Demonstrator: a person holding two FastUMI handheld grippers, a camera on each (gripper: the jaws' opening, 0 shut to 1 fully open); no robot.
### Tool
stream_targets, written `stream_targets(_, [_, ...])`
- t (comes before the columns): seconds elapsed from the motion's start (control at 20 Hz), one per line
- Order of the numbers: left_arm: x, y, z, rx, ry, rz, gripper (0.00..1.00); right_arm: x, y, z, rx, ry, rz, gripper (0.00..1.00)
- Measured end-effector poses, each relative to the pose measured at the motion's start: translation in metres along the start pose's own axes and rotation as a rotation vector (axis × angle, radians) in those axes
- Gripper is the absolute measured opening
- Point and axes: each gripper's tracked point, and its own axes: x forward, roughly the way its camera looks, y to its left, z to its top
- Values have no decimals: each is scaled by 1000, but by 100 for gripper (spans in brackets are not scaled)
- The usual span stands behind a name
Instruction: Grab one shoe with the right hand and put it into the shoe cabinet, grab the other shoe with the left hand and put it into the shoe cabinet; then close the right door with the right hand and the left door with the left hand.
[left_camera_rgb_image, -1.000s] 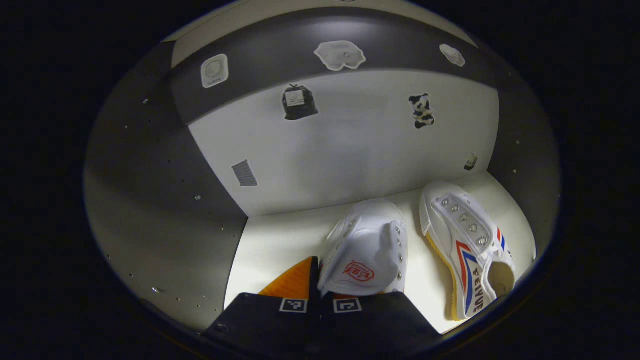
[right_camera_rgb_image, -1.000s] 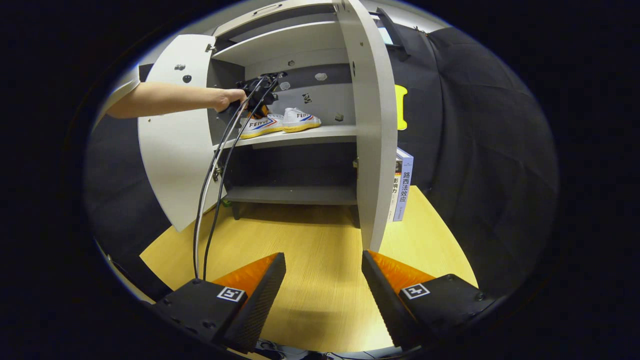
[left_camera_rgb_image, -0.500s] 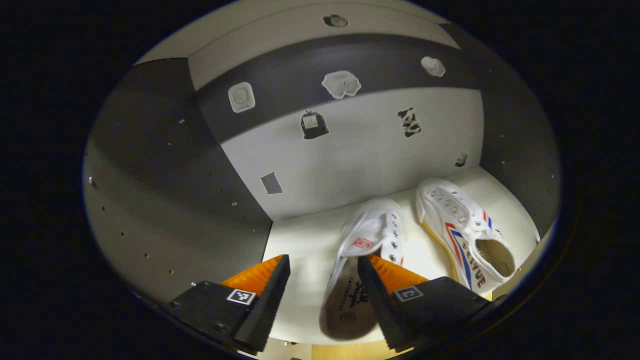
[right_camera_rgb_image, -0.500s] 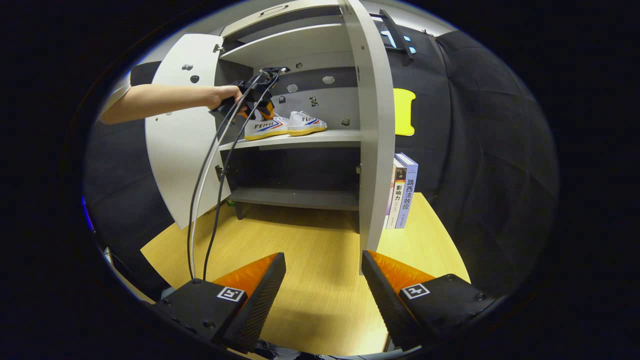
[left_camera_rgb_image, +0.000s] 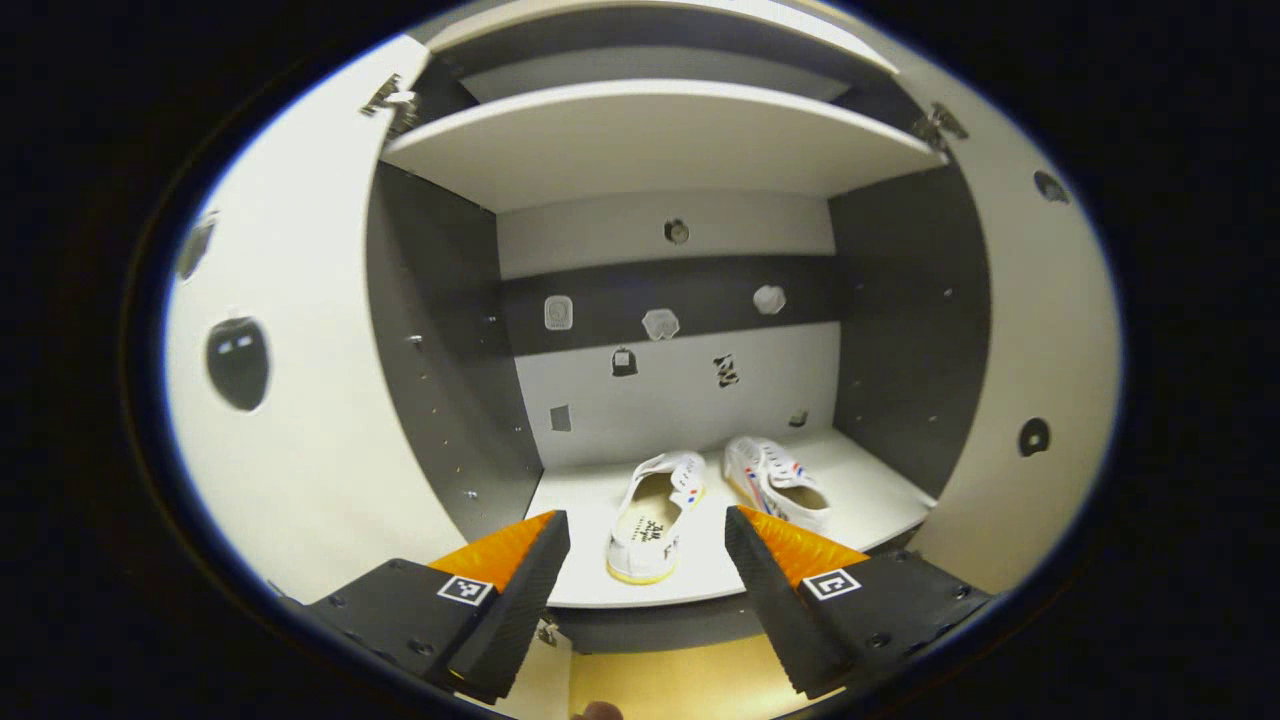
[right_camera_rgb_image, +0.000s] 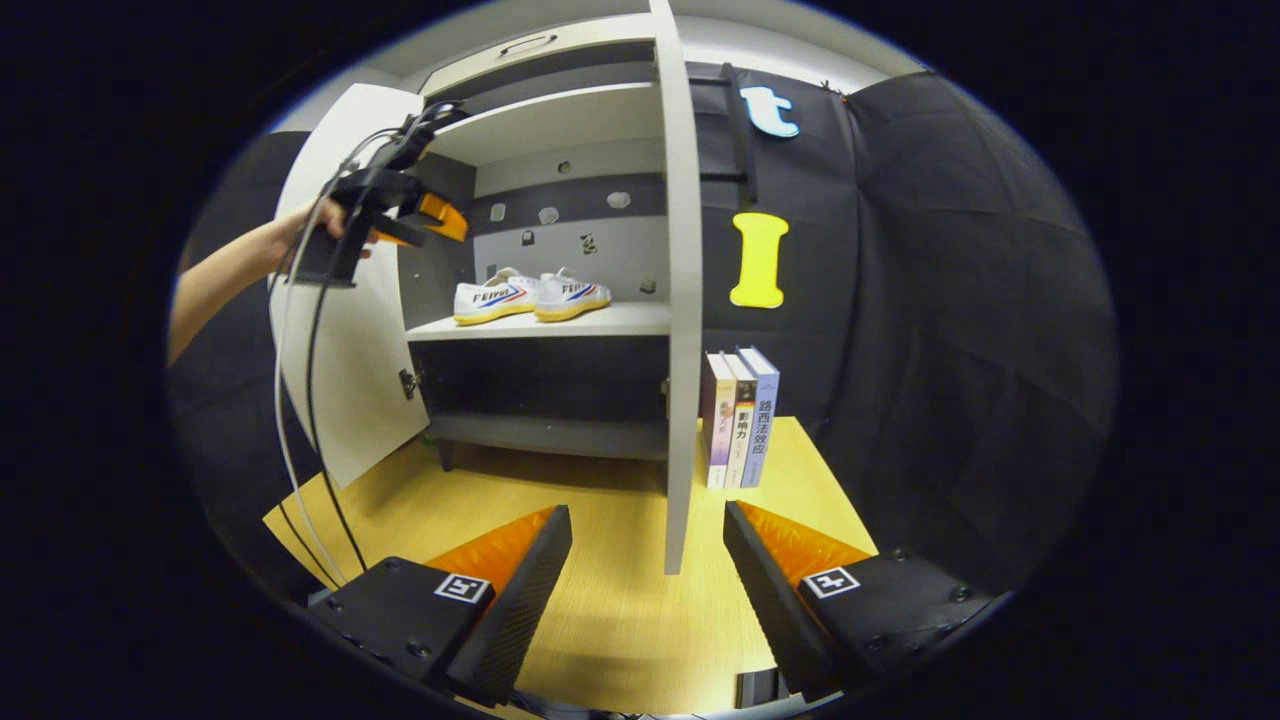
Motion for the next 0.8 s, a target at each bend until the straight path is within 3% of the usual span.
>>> stream_targets(0.2, [-63, -11, -27, -5, -53, -58, 96, -20, -29, 48, 33, -63, -105, 98])
stream_targets(0.4, [-111, -27, -83, -51, -24, -130, 100, -39, -63, 105, 76, -147, -207, 98])
stream_targets(0.5, [-125, -28, -100, -45, -18, -142, 96, -43, -78, 129, 78, -172, -239, 97])
stream_targets(0.8, [-159, -21, -121, -92, -14, -168, 96, -21, -115, 189, 54, -227, -313, 97])
